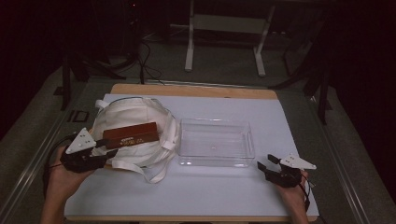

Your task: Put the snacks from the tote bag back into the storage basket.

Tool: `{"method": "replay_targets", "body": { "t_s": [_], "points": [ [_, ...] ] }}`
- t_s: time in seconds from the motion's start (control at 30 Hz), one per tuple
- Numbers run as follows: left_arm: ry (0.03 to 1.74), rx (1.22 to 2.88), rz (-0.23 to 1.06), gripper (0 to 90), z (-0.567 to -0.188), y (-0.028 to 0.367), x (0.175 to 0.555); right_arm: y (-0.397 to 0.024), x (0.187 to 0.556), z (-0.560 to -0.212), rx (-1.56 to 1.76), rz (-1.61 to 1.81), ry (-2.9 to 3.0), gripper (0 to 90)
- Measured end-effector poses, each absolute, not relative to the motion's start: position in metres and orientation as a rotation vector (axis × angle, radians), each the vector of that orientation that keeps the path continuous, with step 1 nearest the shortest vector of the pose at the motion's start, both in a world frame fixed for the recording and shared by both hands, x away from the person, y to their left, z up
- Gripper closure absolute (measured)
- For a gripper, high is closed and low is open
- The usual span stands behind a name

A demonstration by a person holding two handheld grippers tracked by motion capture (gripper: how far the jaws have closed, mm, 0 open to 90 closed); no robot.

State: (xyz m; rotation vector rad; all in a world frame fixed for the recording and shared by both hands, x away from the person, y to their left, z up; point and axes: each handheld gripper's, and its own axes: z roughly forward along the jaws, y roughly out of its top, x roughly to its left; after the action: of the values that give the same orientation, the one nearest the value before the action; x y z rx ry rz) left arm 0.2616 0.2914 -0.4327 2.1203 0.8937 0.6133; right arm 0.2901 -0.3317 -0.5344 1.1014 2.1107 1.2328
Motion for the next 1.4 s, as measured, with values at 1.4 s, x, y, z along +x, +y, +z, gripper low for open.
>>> {"method": "replay_targets", "body": {
  "t_s": [1.4],
  "points": [
    [0.927,2.162,0.61,49.4,-0.43,0.291,0.301,-0.335,0.289,-0.534,1.078,1.291,2.114,18.0]
  ]
}}
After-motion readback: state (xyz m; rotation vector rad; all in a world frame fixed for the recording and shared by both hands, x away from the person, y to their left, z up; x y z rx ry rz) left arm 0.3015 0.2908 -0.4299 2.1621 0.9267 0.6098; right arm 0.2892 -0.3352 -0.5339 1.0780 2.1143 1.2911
